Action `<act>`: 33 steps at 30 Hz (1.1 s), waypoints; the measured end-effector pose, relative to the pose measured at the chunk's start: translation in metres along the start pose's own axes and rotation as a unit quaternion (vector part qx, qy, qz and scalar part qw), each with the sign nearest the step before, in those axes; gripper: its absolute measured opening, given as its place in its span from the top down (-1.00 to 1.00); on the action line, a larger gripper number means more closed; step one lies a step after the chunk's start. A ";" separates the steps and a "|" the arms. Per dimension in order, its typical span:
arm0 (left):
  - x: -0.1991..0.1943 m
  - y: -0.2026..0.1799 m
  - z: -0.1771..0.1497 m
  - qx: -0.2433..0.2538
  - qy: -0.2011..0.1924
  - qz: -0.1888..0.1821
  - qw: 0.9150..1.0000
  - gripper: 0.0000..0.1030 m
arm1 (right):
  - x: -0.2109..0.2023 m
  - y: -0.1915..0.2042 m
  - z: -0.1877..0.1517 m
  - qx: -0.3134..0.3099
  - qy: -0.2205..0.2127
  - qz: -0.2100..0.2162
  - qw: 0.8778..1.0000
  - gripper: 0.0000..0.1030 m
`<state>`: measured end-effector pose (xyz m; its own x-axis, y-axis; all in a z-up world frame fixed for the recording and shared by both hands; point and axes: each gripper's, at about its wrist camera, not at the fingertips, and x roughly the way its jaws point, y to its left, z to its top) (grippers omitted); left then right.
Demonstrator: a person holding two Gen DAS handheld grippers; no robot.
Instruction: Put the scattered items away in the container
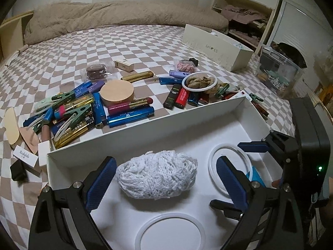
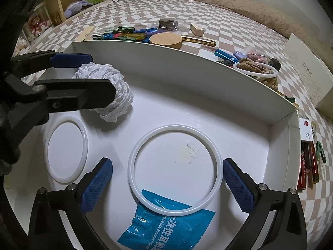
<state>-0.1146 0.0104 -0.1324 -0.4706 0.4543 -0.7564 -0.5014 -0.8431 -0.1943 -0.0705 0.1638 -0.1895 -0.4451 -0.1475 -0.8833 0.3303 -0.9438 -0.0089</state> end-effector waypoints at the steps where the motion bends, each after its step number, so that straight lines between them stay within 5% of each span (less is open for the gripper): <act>1: -0.001 0.000 0.000 0.000 -0.001 -0.001 1.000 -0.90 | 0.000 0.000 0.000 0.000 -0.001 0.000 1.000 -1.00; 33: -0.006 0.005 0.001 -0.007 -0.008 -0.003 1.000 -0.90 | -0.012 -0.035 0.004 0.032 0.011 -0.065 0.997 -1.00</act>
<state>-0.1156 0.0036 -0.1284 -0.4793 0.4645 -0.7447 -0.4952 -0.8436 -0.2076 -0.0803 0.1975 -0.1763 -0.4619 -0.0170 -0.8868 0.2178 -0.9714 -0.0949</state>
